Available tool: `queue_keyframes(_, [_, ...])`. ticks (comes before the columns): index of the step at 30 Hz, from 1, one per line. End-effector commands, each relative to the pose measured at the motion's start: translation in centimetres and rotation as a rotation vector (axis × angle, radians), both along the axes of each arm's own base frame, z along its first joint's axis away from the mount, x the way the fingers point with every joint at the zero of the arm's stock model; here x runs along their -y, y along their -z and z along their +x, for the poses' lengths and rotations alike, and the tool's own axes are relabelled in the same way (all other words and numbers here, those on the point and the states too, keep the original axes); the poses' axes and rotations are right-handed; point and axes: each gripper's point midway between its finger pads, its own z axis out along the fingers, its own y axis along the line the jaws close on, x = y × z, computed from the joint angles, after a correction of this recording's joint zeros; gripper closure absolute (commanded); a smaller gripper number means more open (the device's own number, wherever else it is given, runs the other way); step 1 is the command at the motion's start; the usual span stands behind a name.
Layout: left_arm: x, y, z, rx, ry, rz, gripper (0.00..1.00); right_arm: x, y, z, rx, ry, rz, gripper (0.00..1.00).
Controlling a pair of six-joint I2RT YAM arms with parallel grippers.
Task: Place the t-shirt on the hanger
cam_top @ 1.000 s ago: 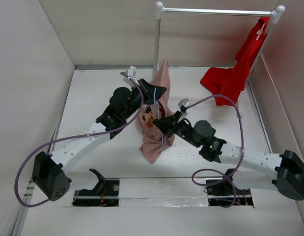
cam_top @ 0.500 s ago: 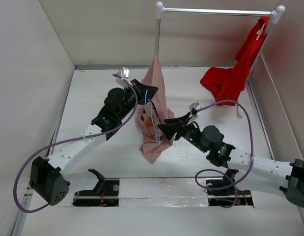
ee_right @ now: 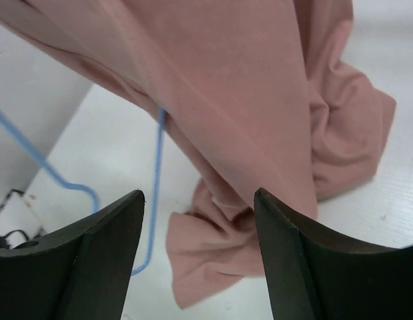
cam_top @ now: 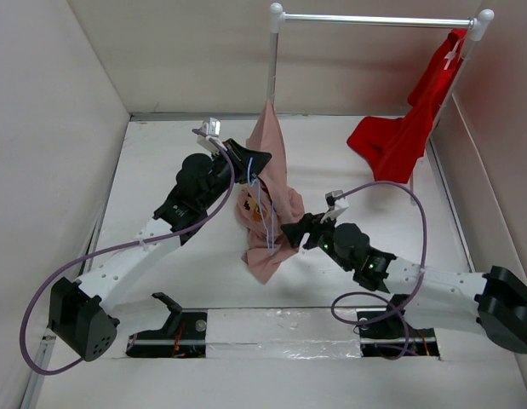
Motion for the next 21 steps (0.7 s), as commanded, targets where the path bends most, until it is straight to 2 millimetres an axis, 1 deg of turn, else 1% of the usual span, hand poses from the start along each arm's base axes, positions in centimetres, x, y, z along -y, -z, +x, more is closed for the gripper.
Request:
queue_keyframes(1, [-0.3,-4.9,-1.1,0.106,0.030,-0.080,1.00,-0.4,-0.5,2.2,-0.009,0.094,0.002,0.28])
queue_keyframes(3, [-0.3,-5.2,-1.5,0.110,0.040,-0.100,1.00,-0.9,-0.2,3.1,-0.020,0.118,-0.031,0.30])
queue_keyframes(4, [-0.4,-4.8,-1.5,0.103,0.037,-0.099,1.00,-1.5,0.7,3.5,-0.030,0.119,-0.061,0.30])
queue_keyframes(5, [-0.4,-4.9,-1.5,0.102,0.034,-0.100,1.00,-2.1,0.1,4.0,-0.022,0.118,-0.054,0.34])
queue_keyframes(6, [-0.5,-5.1,-1.5,0.101,0.029,-0.095,1.00,-2.5,0.1,4.3,-0.023,0.122,-0.057,0.42])
queue_keyframes(7, [-0.5,-5.2,-1.4,0.099,0.029,-0.090,1.00,-2.7,0.2,4.5,-0.027,0.129,-0.055,0.53])
queue_keyframes(8, [-0.5,-5.2,-1.3,0.096,0.024,-0.086,1.00,-2.9,0.6,4.7,-0.032,0.130,-0.057,0.79])
queue_keyframes(9, [-1.0,-5.2,-1.0,0.095,0.004,-0.082,1.00,-2.9,0.6,4.6,-0.029,0.129,-0.040,0.92])
queue_keyframes(10, [-1.0,-5.4,-1.0,0.095,0.000,-0.092,1.00,-2.9,0.8,4.4,-0.039,0.126,-0.020,1.00])
queue_keyframes(11, [-1.5,-5.9,-0.9,0.106,-0.012,-0.103,1.00,-3.1,0.7,3.9,-0.040,0.097,-0.005,1.00])
queue_keyframes(12, [-1.9,-6.4,-0.7,0.114,-0.023,-0.118,1.00,-3.1,1.7,3.0,-0.054,0.070,-0.014,1.00])
queue_keyframes(13, [-2.3,-7.7,-0.5,0.140,-0.039,-0.145,1.00,-3.1,2.1,2.4,-0.068,0.052,-0.012,1.00])
queue_keyframes(14, [-2.7,-8.4,-0.2,0.152,-0.055,-0.169,1.00,-3.2,2.5,1.7,-0.082,0.036,-0.011,1.00])
queue_keyframes(15, [-3.5,-9.7,0.2,0.184,-0.091,-0.197,1.00,-3.0,3.4,0.6,-0.104,0.013,-0.035,1.00])
queue_keyframes(16, [-3.8,-11.0,0.3,0.210,-0.107,-0.220,1.00,-2.8,3.8,0.2,-0.121,0.009,-0.044,1.00])
queue_keyframes(17, [-3.9,-11.5,0.5,0.217,-0.119,-0.229,1.00,-3.1,4.4,-0.8,-0.138,-0.031,-0.060,1.00])
queue_keyframes(18, [-4.5,-12.7,0.8,0.250,-0.155,-0.268,1.00,-2.9,4.7,-1.7,-0.157,-0.055,-0.084,1.00])
queue_keyframes(20, [-4.8,-13.4,1.1,0.272,-0.173,-0.309,1.00,-3.1,5.4,-3.5,-0.173,-0.110,-0.114,1.00])
queue_keyframes(21, [-5.2,-13.8,1.5,0.276,-0.204,-0.330,1.00,-2.8,6.1,-4.2,-0.195,-0.122,-0.147,1.00])
